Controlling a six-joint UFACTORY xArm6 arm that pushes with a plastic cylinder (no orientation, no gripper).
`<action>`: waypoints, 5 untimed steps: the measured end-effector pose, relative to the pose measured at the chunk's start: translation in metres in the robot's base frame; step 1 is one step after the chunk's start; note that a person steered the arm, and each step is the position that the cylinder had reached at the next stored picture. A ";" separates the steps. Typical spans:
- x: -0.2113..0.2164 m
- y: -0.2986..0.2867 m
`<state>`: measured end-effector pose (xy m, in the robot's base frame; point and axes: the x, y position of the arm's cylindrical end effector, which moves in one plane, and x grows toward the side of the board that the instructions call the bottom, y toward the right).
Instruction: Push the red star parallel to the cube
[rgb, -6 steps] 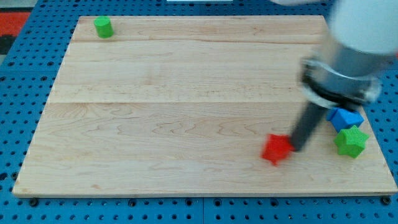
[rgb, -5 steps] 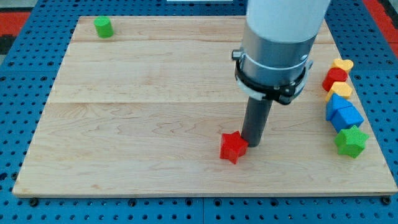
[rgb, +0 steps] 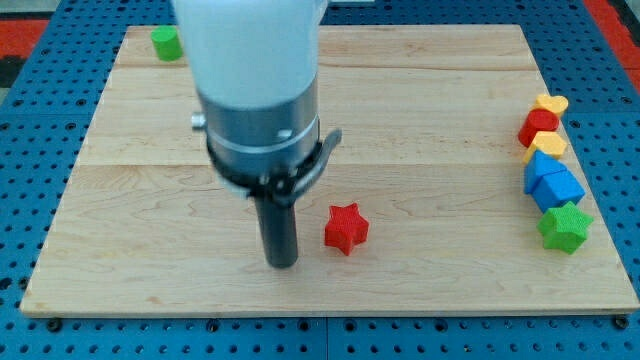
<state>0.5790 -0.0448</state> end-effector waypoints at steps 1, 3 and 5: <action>0.006 0.055; -0.054 0.045; -0.051 0.032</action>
